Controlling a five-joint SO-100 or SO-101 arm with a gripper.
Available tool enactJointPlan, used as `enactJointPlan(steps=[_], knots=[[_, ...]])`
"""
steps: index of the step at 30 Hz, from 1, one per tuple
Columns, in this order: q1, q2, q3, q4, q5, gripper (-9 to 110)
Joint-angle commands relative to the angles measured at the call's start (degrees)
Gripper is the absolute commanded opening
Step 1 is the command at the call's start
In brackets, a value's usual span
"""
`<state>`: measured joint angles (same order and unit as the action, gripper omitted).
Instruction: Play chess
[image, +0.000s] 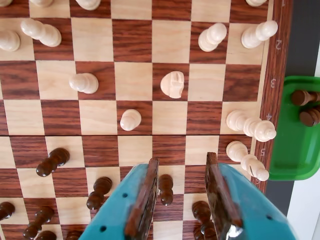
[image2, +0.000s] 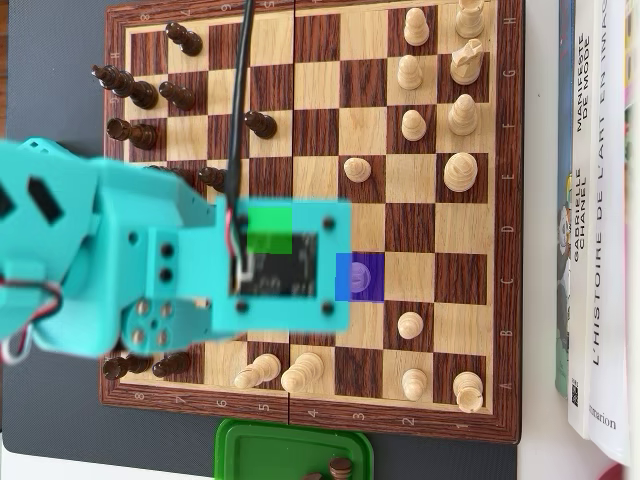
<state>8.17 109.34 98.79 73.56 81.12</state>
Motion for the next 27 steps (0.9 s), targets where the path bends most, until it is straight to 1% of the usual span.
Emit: enactJointPlan(steps=[1,11,27], knots=[[-0.79,-0.97,-0.88,-1.93,0.70,15],[-0.35,-14.41,-9.84,-1.85,-0.44,15],[0.70,-28.21,-19.42,-1.85,-0.62,15]])
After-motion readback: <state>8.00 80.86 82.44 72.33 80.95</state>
